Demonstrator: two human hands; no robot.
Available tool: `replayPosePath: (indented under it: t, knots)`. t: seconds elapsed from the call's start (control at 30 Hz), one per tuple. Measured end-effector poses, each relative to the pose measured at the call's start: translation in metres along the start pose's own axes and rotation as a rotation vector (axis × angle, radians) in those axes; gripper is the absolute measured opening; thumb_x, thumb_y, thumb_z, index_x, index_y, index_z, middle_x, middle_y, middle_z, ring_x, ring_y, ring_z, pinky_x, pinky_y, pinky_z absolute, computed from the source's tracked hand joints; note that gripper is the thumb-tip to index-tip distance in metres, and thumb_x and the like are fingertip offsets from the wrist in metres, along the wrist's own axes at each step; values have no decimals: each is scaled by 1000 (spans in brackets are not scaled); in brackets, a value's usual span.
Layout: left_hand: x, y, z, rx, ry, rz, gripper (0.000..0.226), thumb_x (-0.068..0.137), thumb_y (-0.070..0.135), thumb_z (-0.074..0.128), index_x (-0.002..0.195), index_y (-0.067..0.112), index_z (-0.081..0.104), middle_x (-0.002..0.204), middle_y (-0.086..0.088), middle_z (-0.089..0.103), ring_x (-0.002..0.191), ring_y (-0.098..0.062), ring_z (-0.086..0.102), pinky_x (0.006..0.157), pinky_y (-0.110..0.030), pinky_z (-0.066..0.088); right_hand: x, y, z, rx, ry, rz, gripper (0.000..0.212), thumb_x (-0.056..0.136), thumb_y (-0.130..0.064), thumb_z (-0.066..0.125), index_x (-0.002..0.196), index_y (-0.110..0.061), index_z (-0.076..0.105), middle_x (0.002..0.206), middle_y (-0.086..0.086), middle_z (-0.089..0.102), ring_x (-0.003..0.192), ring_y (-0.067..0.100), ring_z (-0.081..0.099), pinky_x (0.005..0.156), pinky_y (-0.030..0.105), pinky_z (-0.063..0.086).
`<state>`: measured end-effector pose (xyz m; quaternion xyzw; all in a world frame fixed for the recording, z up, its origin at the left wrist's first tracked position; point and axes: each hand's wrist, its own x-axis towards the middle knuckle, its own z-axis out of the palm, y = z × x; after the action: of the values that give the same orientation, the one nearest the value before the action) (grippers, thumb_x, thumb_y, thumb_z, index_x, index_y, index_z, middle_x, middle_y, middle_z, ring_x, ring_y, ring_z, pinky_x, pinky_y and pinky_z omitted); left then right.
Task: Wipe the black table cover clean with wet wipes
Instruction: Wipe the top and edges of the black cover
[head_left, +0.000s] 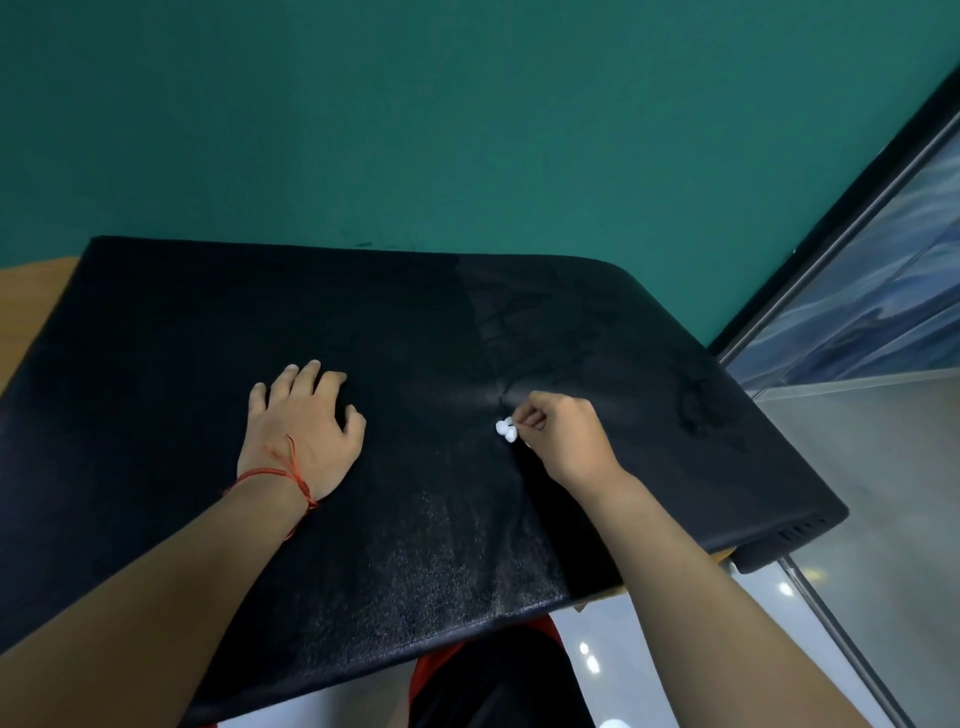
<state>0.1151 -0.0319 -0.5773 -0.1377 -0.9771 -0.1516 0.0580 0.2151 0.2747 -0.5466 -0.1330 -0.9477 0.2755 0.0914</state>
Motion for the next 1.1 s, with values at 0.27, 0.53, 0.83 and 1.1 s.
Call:
replayPosePath:
  t: [0.27,0.53,0.83,1.1]
  knots:
    - [3,-1,3,-5,17,0,51,100,47,41,146,28,51,160,-2,43,153,-25,31,125,-55,24,88,-8,11,8,3,28,19,85,-14,78,74,-27,71,68,-7,71,68,11,70,68,41,62]
    - [3,-1,1,5,15,-12,52,98,48,39,146,31,52,159,2,44,153,-20,31,125,-52,25,187,-11,27,23,11,54,21,89,-20,85,74,-27,72,66,-6,73,64,9,72,63,33,63]
    - [5,-1,2,26,-13,-19,58,94,51,33,143,29,56,157,3,47,152,-20,35,124,-52,28,285,-25,42,47,23,121,19,87,-26,90,79,-20,74,77,-1,75,70,14,75,59,23,54]
    - [6,-1,5,25,-29,-37,58,93,53,35,144,33,54,159,7,44,153,-18,32,125,-52,26,351,-29,54,-24,64,125,20,91,-21,84,76,-27,72,82,1,74,75,20,74,65,27,59]
